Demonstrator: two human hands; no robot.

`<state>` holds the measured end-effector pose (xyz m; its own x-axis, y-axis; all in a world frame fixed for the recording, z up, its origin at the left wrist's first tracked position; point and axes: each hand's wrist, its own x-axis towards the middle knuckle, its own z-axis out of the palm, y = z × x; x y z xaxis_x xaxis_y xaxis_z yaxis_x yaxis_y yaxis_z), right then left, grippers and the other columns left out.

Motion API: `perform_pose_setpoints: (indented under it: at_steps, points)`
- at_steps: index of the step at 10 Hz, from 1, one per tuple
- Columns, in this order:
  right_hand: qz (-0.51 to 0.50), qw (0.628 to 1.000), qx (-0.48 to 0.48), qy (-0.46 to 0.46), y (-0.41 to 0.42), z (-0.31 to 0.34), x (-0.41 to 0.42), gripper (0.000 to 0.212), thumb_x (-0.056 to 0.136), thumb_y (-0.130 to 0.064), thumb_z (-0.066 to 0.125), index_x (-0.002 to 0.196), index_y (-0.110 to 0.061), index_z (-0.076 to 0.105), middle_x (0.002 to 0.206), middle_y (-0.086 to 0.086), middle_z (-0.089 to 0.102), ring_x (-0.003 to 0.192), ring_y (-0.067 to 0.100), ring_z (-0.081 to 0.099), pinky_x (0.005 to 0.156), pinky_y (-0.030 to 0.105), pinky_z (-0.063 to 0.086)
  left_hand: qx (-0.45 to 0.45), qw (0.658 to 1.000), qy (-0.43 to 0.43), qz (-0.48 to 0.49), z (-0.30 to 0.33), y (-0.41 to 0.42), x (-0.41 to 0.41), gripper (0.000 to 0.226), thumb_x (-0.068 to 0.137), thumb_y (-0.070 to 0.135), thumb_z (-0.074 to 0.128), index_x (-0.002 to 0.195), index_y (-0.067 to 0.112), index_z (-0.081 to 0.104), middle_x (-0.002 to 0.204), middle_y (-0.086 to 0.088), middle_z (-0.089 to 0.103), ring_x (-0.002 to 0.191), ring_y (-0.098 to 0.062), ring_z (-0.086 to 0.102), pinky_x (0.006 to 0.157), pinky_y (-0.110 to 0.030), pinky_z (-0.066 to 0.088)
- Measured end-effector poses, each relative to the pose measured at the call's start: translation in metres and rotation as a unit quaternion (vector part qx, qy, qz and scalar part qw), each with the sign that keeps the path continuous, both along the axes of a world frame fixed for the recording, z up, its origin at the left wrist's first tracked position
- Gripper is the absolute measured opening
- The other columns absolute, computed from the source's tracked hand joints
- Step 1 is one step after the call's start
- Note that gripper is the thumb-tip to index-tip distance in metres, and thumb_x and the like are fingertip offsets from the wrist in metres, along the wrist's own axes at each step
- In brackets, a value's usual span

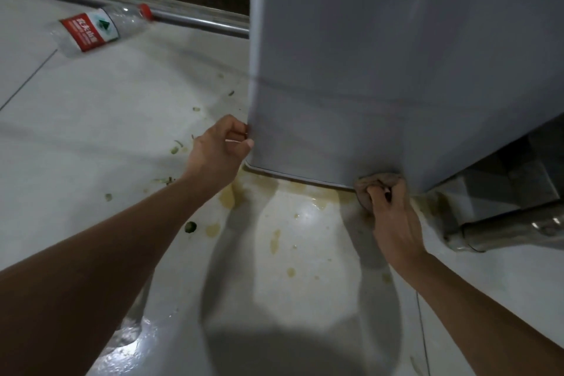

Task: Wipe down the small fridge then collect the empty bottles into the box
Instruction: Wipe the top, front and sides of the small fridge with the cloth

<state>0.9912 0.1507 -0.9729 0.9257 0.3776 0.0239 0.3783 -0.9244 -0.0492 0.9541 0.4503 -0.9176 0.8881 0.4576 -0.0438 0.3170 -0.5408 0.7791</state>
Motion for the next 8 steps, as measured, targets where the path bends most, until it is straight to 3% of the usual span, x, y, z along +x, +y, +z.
perform_pose_setpoints:
  at_steps: [1, 2, 3, 4, 5, 6, 7, 8]
  points:
    - [0.025, 1.0, -0.001, 0.006, 0.03, -0.004, -0.007, 0.044, 0.093, -0.006, 0.038, 0.136, -0.012, 0.042, 0.132, 0.015, 0.033, 0.11, 0.04, 0.046, 0.084, 0.041, 0.04, -0.047, 0.997, -0.001, -0.055, -0.001, 0.008, -0.004, 0.017, 0.086, 0.011, 0.057, 0.097, 0.024, 0.057, 0.094, 0.013, 0.063, 0.087, -0.001, 0.061, 0.073, -0.009, 0.043]
    - [0.053, 0.996, 0.067, -0.023, 0.073, 0.004, -0.016, 0.029, 0.098, -0.02, 0.038, 0.122, -0.012, 0.054, 0.12, 0.015, 0.049, 0.105, 0.033, 0.051, 0.084, 0.042, 0.047, -0.071, 0.991, 0.014, -0.11, 0.004, 0.017, -0.007, 0.033, 0.085, 0.0, 0.057, 0.108, 0.024, 0.057, 0.111, 0.006, 0.063, 0.11, -0.011, 0.057, 0.097, -0.028, 0.044]
    - [0.101, 0.991, 0.054, -0.069, 0.13, 0.016, -0.028, 0.01, 0.08, -0.005, 0.065, 0.089, -0.009, 0.067, 0.08, 0.017, 0.058, 0.067, 0.031, 0.059, 0.051, 0.032, 0.05, -0.007, 0.988, 0.04, -0.146, 0.007, 0.029, -0.011, 0.052, 0.085, 0.0, 0.056, 0.129, 0.028, 0.051, 0.131, 0.003, 0.056, 0.123, -0.014, 0.049, 0.102, -0.03, 0.041]
    - [0.141, 0.981, -0.028, -0.128, 0.176, 0.021, -0.033, 0.019, 0.069, -0.004, 0.07, 0.084, -0.014, 0.072, 0.071, 0.012, 0.06, 0.057, 0.024, 0.058, 0.041, 0.023, 0.043, 0.011, 0.99, 0.05, -0.131, 0.006, 0.041, -0.019, 0.062, 0.084, -0.005, 0.05, 0.135, 0.03, 0.044, 0.137, 0.003, 0.051, 0.124, -0.014, 0.047, 0.1, -0.03, 0.043]
    - [0.168, 0.969, -0.135, -0.124, 0.205, 0.02, -0.04, 0.039, 0.079, -0.011, 0.057, 0.117, -0.014, 0.064, 0.09, 0.012, 0.061, 0.067, 0.02, 0.059, 0.043, 0.024, 0.042, 0.016, 0.99, 0.072, -0.12, 0.004, 0.051, -0.027, 0.058, 0.084, -0.006, 0.046, 0.131, 0.027, 0.047, 0.136, 0.002, 0.051, 0.121, -0.016, 0.05, 0.099, -0.032, 0.044]
    - [0.179, 0.959, -0.198, -0.099, 0.214, 0.015, -0.039, 0.035, 0.088, -0.013, 0.054, 0.122, -0.003, 0.055, 0.117, 0.016, 0.05, 0.087, 0.027, 0.057, 0.05, 0.031, 0.04, 0.022, 0.99, 0.083, -0.111, 0.001, 0.052, -0.032, 0.053, 0.084, -0.006, 0.047, 0.128, 0.025, 0.05, 0.133, 0.001, 0.053, 0.118, -0.016, 0.052, 0.095, -0.029, 0.045]
    - [0.233, 0.944, -0.225, -0.064, 0.195, 0.006, -0.03, 0.036, 0.094, -0.013, 0.044, 0.128, -0.003, 0.048, 0.13, 0.014, 0.038, 0.11, 0.034, 0.045, 0.067, 0.038, 0.046, 0.013, 0.989, 0.085, -0.117, -0.002, 0.047, -0.033, 0.053, 0.083, -0.004, 0.049, 0.127, 0.026, 0.05, 0.132, 0.001, 0.054, 0.119, -0.016, 0.051, 0.093, -0.027, 0.044]
    - [0.233, 0.944, -0.208, -0.104, 0.165, 0.014, -0.024, 0.025, 0.075, -0.02, 0.07, 0.099, -0.012, 0.07, 0.105, 0.006, 0.061, 0.087, 0.026, 0.06, 0.053, 0.03, 0.047, 0.009, 0.989, 0.086, -0.118, -0.003, 0.042, -0.03, 0.055, 0.083, -0.002, 0.051, 0.129, 0.027, 0.048, 0.133, 0.001, 0.053, 0.12, -0.016, 0.051, 0.094, -0.028, 0.045]
